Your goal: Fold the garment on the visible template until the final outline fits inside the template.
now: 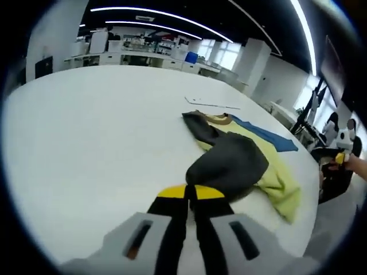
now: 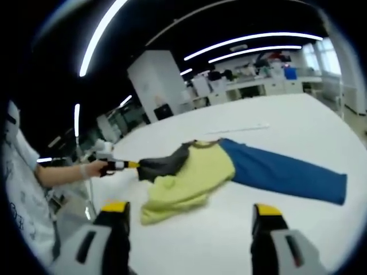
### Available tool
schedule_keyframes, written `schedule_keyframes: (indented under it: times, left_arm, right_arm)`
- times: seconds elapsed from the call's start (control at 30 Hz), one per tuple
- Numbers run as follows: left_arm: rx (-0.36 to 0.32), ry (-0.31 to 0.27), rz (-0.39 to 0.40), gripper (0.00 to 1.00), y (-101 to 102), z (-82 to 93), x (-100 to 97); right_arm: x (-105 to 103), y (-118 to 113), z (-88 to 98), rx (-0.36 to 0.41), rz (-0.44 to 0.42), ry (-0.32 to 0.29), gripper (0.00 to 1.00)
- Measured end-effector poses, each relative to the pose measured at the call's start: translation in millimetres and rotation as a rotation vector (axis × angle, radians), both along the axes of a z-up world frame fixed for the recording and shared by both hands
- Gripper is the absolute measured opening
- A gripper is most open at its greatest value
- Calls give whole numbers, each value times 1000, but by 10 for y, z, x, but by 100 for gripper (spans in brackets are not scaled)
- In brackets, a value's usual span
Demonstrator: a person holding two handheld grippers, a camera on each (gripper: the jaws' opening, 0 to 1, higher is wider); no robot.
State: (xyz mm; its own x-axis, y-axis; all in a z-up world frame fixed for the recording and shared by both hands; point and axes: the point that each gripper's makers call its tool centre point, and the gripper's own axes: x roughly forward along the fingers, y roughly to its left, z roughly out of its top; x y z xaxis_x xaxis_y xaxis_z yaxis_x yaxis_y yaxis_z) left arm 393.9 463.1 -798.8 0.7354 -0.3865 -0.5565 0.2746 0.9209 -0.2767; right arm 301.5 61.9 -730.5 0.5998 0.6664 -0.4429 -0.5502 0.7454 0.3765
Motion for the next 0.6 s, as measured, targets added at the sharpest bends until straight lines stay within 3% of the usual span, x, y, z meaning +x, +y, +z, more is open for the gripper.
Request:
schedule_keyframes:
  times: [0.2,0.43,0.6]
  left_arm:
    - [77,24,54,0,578,-29,-112]
    - [159,45,89,0,984,-20,-161]
    - [213,80,116,0,1474,-150,-77]
  right_arm:
    - [11,90,-23,-5,19,7,87]
    - [34,118,-68,-13,33,21,88]
    - [28,136,-103,-19,34,35,88]
